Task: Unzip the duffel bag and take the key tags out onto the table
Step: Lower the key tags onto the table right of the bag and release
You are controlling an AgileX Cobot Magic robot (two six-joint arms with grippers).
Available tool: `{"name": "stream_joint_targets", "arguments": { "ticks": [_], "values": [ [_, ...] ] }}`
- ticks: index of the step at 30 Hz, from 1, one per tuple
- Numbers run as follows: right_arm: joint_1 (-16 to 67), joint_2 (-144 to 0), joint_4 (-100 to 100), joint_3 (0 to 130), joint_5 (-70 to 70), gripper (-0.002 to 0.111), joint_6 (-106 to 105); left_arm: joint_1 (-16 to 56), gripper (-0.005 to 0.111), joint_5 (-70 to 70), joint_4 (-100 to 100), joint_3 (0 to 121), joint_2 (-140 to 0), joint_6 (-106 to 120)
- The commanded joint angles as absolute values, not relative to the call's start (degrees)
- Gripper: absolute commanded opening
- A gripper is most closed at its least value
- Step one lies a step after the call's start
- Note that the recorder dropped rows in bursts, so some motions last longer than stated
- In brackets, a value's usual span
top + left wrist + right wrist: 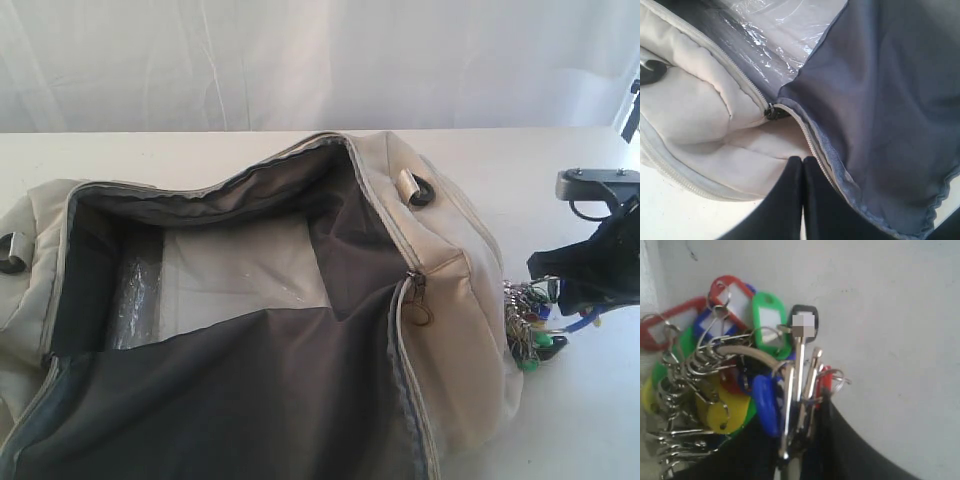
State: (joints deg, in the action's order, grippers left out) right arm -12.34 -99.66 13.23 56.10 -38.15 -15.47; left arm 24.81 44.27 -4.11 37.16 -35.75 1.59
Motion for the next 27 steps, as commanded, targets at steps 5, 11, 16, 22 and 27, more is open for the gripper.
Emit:
{"name": "stream_joint_targets", "arguments": {
  "ticks": [5,11,16,22,27],
  "values": [
    [-12.59,-104.03,14.99,55.91,-37.67,0.001,-15.17,24.74,0.000,44.48,-3.28,36.73,-35.32,1.48],
    [-12.59,-104.64,15.36,55.91,-37.67,0.026,-15.17,24.74,0.000,44.49,-3.05,36.73,-35.32,1.48],
    [-12.59,-103.22,15.17,56.32,-38.31,0.055,-15.17,24.74,0.000,44.49,-2.95,36.73,-35.32,1.48],
    [-12.59,-95.46,14.25,59.50,-43.31,0.064,-15.17,24.74,0.000,44.49,-2.73,36.73,-35.32,1.48],
    [-12.59,-84.54,14.25,60.67,-45.04,0.057,-14.02,24.74,0.000,44.49,-2.69,36.73,-35.32,1.48]
  ]
}}
